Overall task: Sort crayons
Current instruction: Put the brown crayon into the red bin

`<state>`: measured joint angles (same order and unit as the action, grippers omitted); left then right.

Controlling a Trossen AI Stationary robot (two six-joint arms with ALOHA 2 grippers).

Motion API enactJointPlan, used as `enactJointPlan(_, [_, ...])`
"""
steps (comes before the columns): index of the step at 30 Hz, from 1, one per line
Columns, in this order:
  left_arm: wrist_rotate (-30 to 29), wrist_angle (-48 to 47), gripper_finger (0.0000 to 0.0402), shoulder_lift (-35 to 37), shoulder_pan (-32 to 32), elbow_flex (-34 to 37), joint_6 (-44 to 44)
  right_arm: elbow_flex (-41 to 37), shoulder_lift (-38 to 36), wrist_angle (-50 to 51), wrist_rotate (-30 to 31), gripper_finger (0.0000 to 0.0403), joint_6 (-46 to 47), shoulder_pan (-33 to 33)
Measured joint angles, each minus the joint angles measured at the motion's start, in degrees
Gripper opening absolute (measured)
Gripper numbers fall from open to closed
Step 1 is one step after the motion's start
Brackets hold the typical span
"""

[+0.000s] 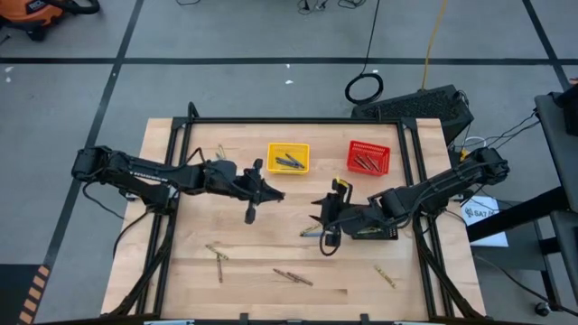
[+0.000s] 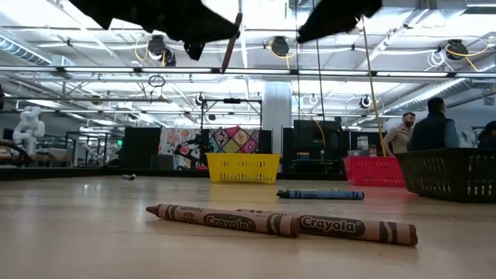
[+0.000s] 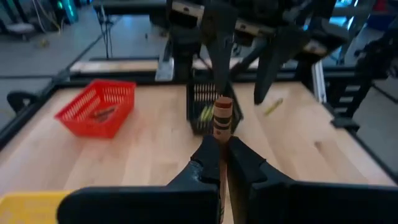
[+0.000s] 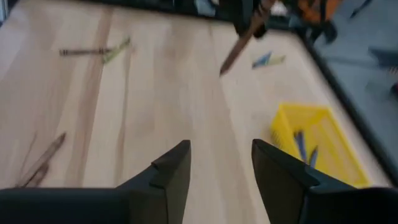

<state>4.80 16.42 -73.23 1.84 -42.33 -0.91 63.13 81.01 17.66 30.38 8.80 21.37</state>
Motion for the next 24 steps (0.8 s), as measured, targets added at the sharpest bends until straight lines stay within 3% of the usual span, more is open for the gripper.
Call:
enactJointPlan(13, [1.17, 12.70, 0.0001, -0.21, 1.67, -0.02, -1.60, 0.00, 4.14, -15.91, 2.63, 0.0157, -15.13, -1.16])
enactJointPlan(24, [2.32, 13.62, 0.0002, -0.22, 1.69, -0.02, -2.54, 0.02, 6.40, -27.80, 3.88, 0.0157, -18.57, -3.75])
